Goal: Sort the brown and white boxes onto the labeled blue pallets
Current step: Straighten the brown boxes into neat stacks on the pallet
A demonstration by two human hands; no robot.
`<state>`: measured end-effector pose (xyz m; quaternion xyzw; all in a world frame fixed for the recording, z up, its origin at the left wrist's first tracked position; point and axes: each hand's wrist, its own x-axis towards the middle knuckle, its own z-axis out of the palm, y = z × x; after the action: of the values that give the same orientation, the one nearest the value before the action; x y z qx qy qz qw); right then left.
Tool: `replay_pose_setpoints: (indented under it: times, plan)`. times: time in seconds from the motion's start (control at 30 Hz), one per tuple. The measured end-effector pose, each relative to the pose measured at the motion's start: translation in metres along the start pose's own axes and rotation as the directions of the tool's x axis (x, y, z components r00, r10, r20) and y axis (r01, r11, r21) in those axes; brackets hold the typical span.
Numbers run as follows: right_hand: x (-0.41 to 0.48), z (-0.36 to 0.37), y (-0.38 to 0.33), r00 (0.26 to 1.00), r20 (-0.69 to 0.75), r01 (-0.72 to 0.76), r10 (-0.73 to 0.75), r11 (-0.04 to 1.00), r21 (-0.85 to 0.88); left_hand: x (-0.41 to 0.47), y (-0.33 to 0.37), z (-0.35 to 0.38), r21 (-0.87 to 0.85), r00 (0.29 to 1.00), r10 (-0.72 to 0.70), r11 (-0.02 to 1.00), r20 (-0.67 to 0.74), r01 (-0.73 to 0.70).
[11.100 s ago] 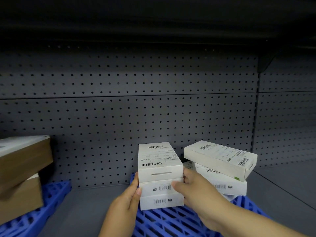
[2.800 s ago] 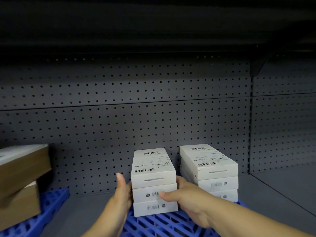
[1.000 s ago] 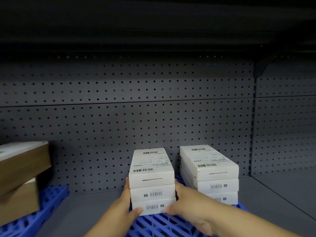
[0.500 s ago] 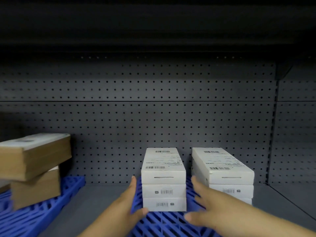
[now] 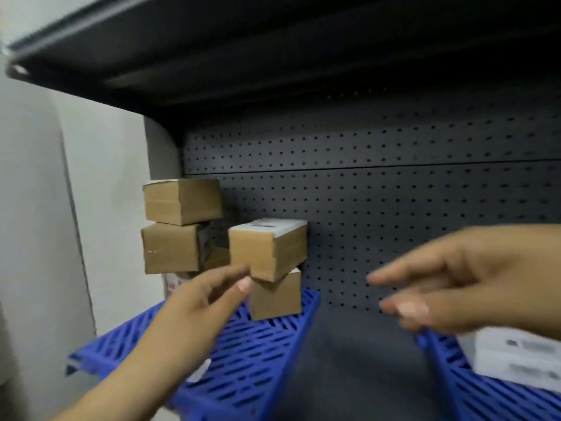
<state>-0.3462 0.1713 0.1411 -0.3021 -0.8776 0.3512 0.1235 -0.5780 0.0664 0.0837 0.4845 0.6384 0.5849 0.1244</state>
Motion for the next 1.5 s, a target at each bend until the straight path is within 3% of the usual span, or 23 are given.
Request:
replay_pose_setpoints:
  times: [0.03, 0.07, 0.13, 0.23, 0.37, 0.5, 0.6, 0.87, 1.0, 1.13, 1.23, 1.5]
  plan:
    - [0.008, -0.001, -0.019, 0.998, 0.004, 0.058, -0.058, 0.998, 0.018, 0.012, -0.013, -0.006, 0.025, 0.997, -0.007, 1.000, -0.077, 0.009]
    - [0.029, 0.016, -0.040, 0.999, -0.042, -0.014, 0.016, 0.999, 0.039, 0.023, -0.023, -0.016, 0.035, 0.994, -0.032, 0.999, -0.107, 0.036]
    - [0.068, 0.046, -0.046, 0.993, -0.121, -0.001, 0.015, 0.993, 0.115, 0.044, -0.040, -0.016, -0.006, 0.992, -0.092, 0.996, -0.090, 0.092]
    - [0.125, 0.083, -0.037, 0.963, -0.216, -0.066, 0.162, 0.917, 0.394, 0.077, -0.069, -0.022, -0.184, 0.970, -0.243, 0.954, -0.008, 0.237]
    - [0.159, 0.111, -0.031, 0.895, -0.343, -0.051, 0.286, 0.828, 0.559, 0.103, -0.109, -0.018, -0.375, 0.930, -0.325, 0.852, 0.172, 0.367]
    - [0.167, 0.119, -0.025, 0.868, -0.381, 0.016, 0.319, 0.748, 0.663, 0.113, -0.086, -0.012, -0.444, 0.871, -0.321, 0.762, 0.372, 0.471]
    - [0.171, 0.122, -0.023, 0.831, -0.430, 0.038, 0.354, 0.735, 0.677, 0.120, -0.091, -0.010, -0.414, 0.855, -0.273, 0.783, 0.441, 0.464]
    - [0.177, 0.129, -0.017, 0.735, -0.537, 0.050, 0.413, 0.757, 0.651, 0.139, -0.106, -0.002, -0.411, 0.877, -0.258, 0.806, 0.406, 0.427]
    - [0.181, 0.125, -0.009, 0.709, -0.552, 0.066, 0.440, 0.737, 0.673, 0.139, -0.118, 0.007, -0.354, 0.926, -0.224, 0.876, 0.303, 0.327]
    - [0.186, 0.125, -0.005, 0.695, -0.571, 0.109, 0.436, 0.722, 0.684, 0.136, -0.128, 0.011, -0.233, 0.940, -0.155, 0.944, 0.304, 0.232]
    - [0.190, 0.132, -0.001, 0.669, -0.599, 0.119, 0.440, 0.732, 0.671, 0.139, -0.132, 0.012, -0.187, 0.944, -0.088, 0.970, 0.318, 0.154]
    - [0.187, 0.138, 0.005, 0.605, -0.699, 0.132, 0.380, 0.819, 0.559, 0.151, -0.140, 0.016, -0.181, 0.938, -0.084, 0.972, 0.337, 0.152]
